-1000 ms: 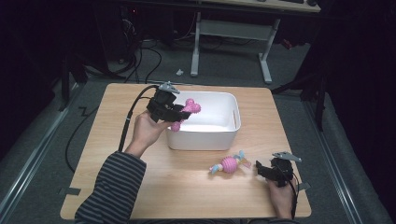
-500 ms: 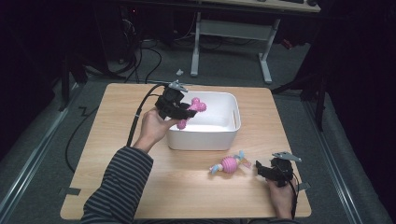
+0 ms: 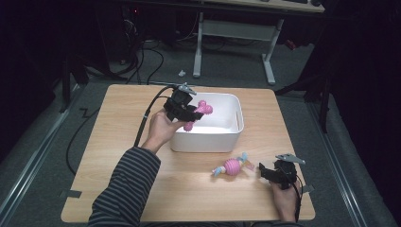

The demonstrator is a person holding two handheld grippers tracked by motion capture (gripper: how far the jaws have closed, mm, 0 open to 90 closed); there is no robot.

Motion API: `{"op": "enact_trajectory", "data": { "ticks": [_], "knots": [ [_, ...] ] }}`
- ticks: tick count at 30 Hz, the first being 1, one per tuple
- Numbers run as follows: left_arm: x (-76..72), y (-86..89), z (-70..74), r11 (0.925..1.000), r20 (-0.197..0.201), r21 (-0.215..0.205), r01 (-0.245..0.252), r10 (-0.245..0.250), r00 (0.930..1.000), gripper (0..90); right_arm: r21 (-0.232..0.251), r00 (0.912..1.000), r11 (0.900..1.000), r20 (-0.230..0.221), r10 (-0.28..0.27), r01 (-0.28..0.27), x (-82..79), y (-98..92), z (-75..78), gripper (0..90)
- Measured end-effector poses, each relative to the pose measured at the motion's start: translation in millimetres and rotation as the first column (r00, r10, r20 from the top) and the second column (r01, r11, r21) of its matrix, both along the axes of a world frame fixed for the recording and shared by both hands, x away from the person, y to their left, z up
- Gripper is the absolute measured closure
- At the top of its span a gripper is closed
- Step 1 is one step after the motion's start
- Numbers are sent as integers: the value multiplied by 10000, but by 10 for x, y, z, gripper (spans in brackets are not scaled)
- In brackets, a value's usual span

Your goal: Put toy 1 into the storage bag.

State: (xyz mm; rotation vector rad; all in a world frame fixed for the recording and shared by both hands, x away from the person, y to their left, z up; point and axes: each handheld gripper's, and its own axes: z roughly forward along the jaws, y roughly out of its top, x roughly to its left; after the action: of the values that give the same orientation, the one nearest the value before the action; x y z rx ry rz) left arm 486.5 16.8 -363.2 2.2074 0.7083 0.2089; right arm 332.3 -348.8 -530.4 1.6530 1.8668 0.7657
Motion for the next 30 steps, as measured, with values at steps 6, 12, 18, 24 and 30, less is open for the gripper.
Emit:
{"op": "enact_trajectory", "data": {
  "ticks": [6, 12, 18, 24, 30],
  "knots": [
    [18, -56, -46, 9999, -12, 111, 54, -54, 10000, 594, 0, 10000, 10000, 0, 0, 0, 0, 0, 0, 208],
    [31, -94, -101, 9994, -40, 323, 79, -78, 10000, 593, -3, 10000, 10000, 2, -7, 7, 0, 1, 0, 208],
    [35, -124, -140, 9991, -86, 419, 99, -96, 9999, 593, -2, 10000, 10000, 2, -5, 5, 0, 1, 0, 208],
    [40, -147, -175, 9988, -171, 491, -1, 10, 9999, 593, -3, 10000, 10000, 1, -8, 8, 0, 1, 0, 208],
    [38, -179, -203, 9973, -114, 734, 33, -25, 9999, 593, -6, 10000, 10000, 2, -6, 6, 0, 1, 0, 208]
  ]
}}
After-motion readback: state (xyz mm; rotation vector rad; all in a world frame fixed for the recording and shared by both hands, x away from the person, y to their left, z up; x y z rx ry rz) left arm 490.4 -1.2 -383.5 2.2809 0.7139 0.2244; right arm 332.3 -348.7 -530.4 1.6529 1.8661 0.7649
